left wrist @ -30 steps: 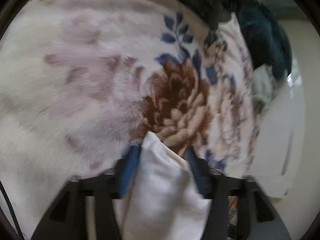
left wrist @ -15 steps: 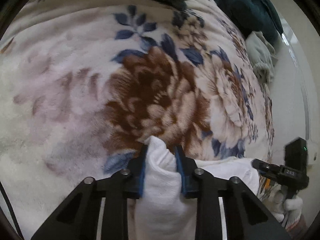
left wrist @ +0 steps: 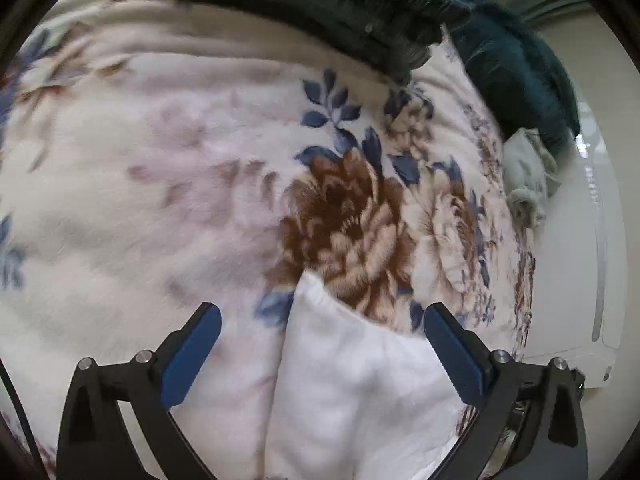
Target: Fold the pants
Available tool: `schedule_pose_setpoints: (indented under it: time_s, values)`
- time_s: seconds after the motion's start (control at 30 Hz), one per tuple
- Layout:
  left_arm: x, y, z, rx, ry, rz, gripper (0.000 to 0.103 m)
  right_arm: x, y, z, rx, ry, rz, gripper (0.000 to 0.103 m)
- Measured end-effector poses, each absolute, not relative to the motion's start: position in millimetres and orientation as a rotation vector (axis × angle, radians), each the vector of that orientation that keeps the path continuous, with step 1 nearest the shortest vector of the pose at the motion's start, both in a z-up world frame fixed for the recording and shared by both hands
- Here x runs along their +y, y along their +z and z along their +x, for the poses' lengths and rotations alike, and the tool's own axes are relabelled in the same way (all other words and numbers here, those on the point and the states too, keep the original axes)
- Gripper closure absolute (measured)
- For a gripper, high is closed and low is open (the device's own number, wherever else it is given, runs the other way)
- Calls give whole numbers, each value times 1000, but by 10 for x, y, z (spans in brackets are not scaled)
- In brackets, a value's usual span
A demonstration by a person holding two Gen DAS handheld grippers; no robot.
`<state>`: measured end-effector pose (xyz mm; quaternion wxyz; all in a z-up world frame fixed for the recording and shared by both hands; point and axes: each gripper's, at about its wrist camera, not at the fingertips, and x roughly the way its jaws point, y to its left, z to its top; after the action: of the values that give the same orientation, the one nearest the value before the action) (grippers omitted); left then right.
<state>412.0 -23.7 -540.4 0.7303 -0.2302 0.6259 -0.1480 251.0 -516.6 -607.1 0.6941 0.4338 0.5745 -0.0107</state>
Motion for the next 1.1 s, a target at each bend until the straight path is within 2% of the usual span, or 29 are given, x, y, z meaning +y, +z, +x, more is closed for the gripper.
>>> schedule_pose_setpoints:
  time_s: [0.1, 0.23, 0.3, 0.4, 0.5, 0.73, 0.83, 0.93, 1.1]
  values:
    - [-208, -5497, 3795, 1440, -328, -530, 0, -5101, -6207, 2028, 1312, -50, 1069, 14]
    - [-305, -5719, 3487, 1523, -346, -545, 0, -4824, -6767, 1442, 1351, -43, 1327, 14]
    - [-370, -5841, 3402, 1558, -355, -562, 0, -4714, -6992, 1348, 1322, -18, 1405, 14]
    - [-473, -5916, 3377, 1567, -368, -524, 0, -4591, -7229, 1353, 1235, 17, 1478, 8]
    - [-540, -5944, 3446, 1571, -378, -516, 0, -4508, -7296, 1457, 1165, 91, 1487, 7]
    - [-554, -5939, 3501, 1580, -404, -515, 0, -4450, -7277, 1546, 1155, 174, 1518, 7]
    - [-560, -5950, 3512, 1588, -413, -505, 0, -4376, -7085, 1656, 1236, 206, 1342, 7]
    - [-582, -5966, 3532, 1601, -425, -490, 0, -4298, -7154, 1736, 1311, 178, 1262, 8]
    - [-632, -5988, 3577, 1601, -436, -488, 0, -4244, -7371, 1944, 1361, 177, 1329, 5]
